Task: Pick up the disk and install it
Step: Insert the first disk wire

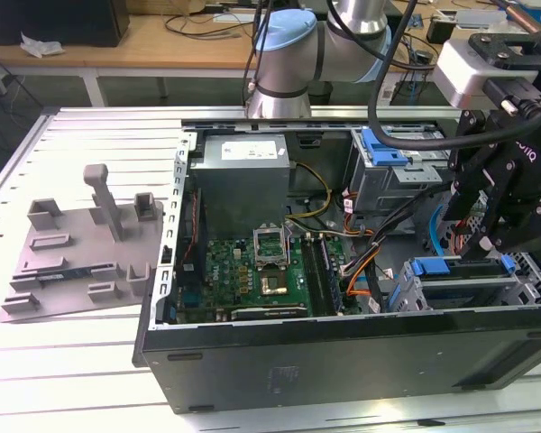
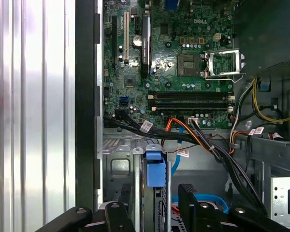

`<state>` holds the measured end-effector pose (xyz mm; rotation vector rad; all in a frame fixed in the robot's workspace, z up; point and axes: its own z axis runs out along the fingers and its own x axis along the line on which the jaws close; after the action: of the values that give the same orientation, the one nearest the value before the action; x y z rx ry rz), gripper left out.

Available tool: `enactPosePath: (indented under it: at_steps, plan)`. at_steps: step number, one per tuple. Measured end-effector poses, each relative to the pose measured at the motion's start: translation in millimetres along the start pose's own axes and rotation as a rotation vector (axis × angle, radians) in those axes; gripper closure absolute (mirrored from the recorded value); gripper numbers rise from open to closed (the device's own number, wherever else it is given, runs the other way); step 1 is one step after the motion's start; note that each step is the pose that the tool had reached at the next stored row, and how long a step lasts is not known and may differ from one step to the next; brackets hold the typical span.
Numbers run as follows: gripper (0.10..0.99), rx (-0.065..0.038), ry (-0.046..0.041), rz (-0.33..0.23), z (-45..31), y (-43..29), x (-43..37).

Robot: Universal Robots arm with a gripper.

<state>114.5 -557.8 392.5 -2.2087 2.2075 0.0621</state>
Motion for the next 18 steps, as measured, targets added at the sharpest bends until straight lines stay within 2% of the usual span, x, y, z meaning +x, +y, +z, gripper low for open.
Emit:
enactPosePath:
  at_steps: [7, 8, 9, 10, 12, 14, 15, 16, 17, 18]
  plan:
    - [0.580, 0.000, 0.0009, 0.000, 0.3, 0.0, -0.7]
    - [0.580, 0.000, 0.0094, 0.000, 0.6, -0.1, -3.5]
    - [0.580, 0.000, 0.0277, 0.000, 0.4, -0.1, -7.4]
    - [0.580, -0.001, 0.0586, 0.001, 0.6, -0.2, -13.6]
    - [0.580, -0.002, 0.1503, 0.002, 1.4, -0.6, -34.6]
    - [0.580, -0.004, 0.1836, 0.003, 1.7, -0.8, -41.4]
    - [0.580, -0.008, 0.2262, 0.003, 2.0, -0.7, -49.5]
    - [0.580, -0.010, 0.2493, 0.004, 2.2, -0.7, -53.5]
    - [0.580, -0.012, 0.2663, 0.004, 2.5, -0.7, -56.7]
    - [0.580, -0.014, 0.2927, 0.004, 3.2, -0.8, -63.0]
